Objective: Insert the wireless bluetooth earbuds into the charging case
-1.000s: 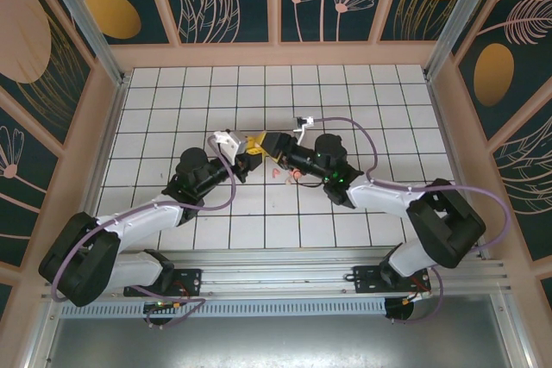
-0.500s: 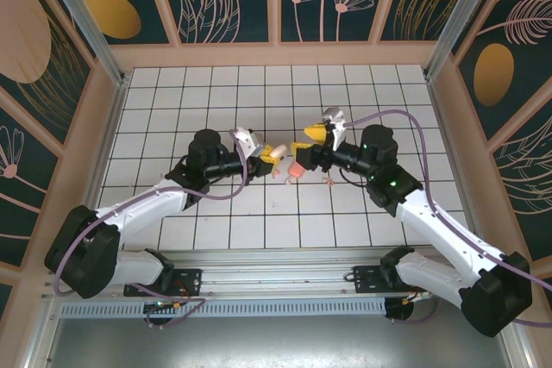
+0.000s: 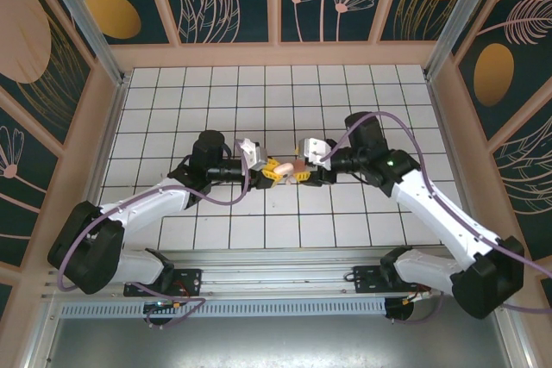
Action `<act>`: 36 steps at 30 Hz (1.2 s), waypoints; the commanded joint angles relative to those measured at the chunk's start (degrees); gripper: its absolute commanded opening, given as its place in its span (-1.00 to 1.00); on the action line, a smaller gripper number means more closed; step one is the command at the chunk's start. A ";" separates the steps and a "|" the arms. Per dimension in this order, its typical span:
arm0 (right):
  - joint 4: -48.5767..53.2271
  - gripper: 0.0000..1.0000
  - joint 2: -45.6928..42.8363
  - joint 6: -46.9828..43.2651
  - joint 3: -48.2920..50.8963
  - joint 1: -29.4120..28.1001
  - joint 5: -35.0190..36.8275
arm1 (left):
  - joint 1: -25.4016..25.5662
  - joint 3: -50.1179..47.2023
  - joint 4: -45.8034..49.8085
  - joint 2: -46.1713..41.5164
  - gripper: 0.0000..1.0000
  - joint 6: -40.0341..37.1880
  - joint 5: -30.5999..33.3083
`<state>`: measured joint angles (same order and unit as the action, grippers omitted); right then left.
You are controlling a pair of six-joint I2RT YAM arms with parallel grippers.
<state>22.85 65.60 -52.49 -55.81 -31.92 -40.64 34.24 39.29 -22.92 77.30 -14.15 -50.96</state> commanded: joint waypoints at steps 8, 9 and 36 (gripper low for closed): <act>11.82 0.07 6.78 -8.43 -7.19 -0.69 -6.30 | 0.04 -0.18 -1.25 -0.75 -0.59 -2.41 -3.87; 12.00 0.06 7.05 -8.50 -7.28 -0.69 -6.49 | 0.12 -0.18 -1.26 -0.75 -0.59 -2.44 -4.05; 14.72 -0.61 11.66 -10.81 -8.85 -0.70 -10.51 | 0.35 -0.62 -2.54 -1.18 -0.36 -2.28 -3.76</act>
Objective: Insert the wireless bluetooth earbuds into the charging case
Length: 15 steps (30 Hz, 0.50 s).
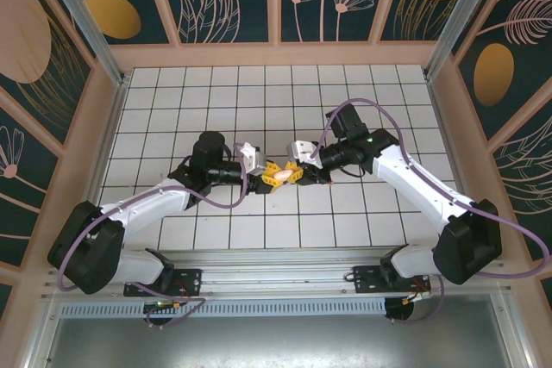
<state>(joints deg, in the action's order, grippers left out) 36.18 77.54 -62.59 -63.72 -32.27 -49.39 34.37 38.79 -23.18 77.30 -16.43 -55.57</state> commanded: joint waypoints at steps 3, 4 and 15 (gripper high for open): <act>-2.79 -0.63 -3.18 1.50 2.57 0.59 -3.31 | 0.22 -0.46 -2.66 -1.45 -0.10 0.72 1.83; -5.17 -0.62 -4.80 2.35 4.61 0.61 -4.44 | 0.23 -0.59 -2.88 -1.47 -0.05 0.98 1.94; -21.47 -0.62 -10.75 11.81 13.57 4.41 -14.40 | 0.57 -0.82 -3.98 -0.79 -0.01 1.81 0.93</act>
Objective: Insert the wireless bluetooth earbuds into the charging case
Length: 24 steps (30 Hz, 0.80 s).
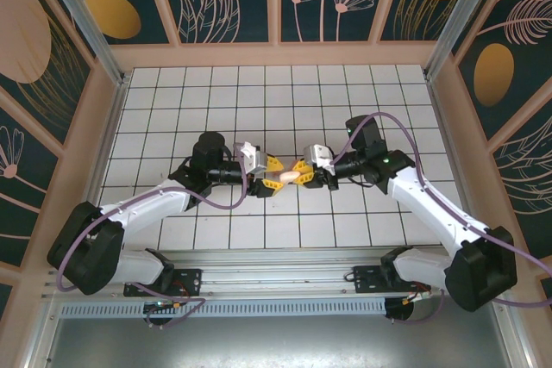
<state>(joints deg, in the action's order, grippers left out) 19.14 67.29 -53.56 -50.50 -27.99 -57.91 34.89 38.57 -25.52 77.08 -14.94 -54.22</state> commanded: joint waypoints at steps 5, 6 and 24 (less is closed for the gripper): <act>-3.11 -0.62 1.78 2.89 -1.69 0.12 -5.88 | 0.10 -0.55 -1.63 -0.99 -0.07 0.28 -0.63; -3.42 -0.62 2.12 3.29 -1.85 0.12 -5.96 | 0.16 -0.55 -1.64 -1.07 -0.10 0.35 -0.63; -7.41 -0.64 5.31 6.67 -3.02 -0.27 -5.36 | 0.32 -0.61 -3.79 -1.66 -0.42 2.51 -1.76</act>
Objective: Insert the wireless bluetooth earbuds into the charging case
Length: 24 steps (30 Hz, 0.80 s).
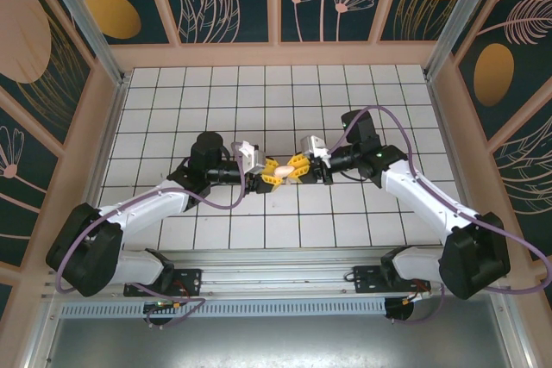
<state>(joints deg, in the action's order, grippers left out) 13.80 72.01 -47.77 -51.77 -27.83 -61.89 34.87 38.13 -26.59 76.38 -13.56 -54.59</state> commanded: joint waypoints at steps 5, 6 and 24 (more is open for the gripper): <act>-3.03 -0.64 0.68 1.69 -1.82 -0.55 -0.72 | 0.42 -0.16 -2.29 -0.67 -0.59 1.22 -1.18; -3.00 -0.65 0.68 1.71 -1.84 -0.55 -0.40 | 0.52 -0.07 -2.09 -0.69 -0.61 1.18 -1.07; -12.55 -0.65 -2.35 8.05 1.94 -2.51 9.12 | 0.64 -0.16 -1.62 -2.18 -0.26 1.43 0.92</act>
<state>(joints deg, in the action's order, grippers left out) 8.23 71.85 -42.35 -51.20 -29.80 -56.99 34.83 37.89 -26.83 75.68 -12.16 -51.75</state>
